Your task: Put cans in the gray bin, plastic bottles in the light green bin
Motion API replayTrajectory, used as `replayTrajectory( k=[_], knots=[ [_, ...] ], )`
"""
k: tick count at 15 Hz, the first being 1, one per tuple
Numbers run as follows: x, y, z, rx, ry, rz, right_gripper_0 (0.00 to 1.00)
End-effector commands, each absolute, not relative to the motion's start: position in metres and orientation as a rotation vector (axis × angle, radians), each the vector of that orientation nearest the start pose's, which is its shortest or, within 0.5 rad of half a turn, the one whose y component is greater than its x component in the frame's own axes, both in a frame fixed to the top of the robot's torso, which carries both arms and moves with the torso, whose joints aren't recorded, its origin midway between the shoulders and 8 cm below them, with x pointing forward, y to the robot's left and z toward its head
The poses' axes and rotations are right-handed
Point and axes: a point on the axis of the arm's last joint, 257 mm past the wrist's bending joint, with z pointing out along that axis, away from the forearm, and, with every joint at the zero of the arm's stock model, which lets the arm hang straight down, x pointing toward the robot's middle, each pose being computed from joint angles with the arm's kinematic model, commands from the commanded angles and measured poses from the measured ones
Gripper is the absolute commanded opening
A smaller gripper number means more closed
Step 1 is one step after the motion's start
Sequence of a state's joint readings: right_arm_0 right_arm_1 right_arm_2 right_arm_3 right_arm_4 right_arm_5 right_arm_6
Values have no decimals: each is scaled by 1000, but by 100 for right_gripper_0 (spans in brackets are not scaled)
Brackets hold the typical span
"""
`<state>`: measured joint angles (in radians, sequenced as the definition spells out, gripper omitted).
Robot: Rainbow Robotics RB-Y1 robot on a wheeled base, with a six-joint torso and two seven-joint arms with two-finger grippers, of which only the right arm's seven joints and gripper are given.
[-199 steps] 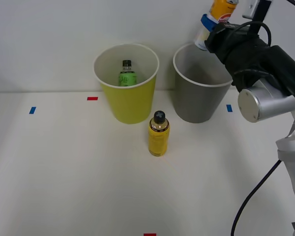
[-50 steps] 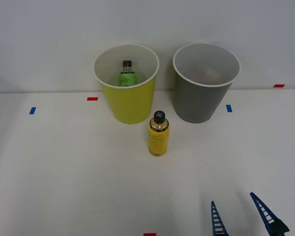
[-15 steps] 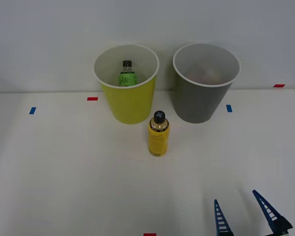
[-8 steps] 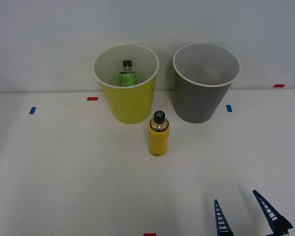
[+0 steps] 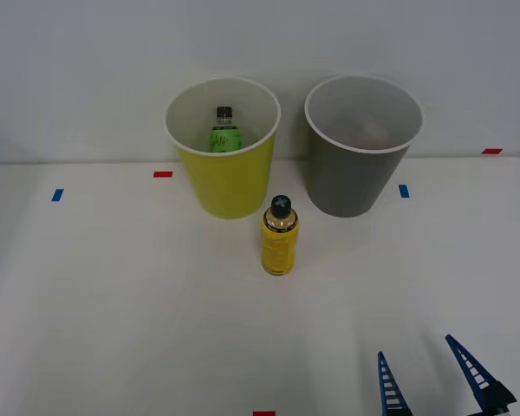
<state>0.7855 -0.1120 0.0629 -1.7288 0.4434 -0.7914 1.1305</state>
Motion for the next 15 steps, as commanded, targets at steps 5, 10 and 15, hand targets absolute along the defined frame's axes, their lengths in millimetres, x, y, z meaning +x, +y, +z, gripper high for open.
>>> replayTrajectory(
  k=[5, 10, 15],
  knots=[
    [274, -223, -282, -193, 1459, 122, 100],
    [274, -223, -282, -193, 1459, 122, 100],
    [274, -223, -282, -193, 1459, 122, 100]
  ],
)
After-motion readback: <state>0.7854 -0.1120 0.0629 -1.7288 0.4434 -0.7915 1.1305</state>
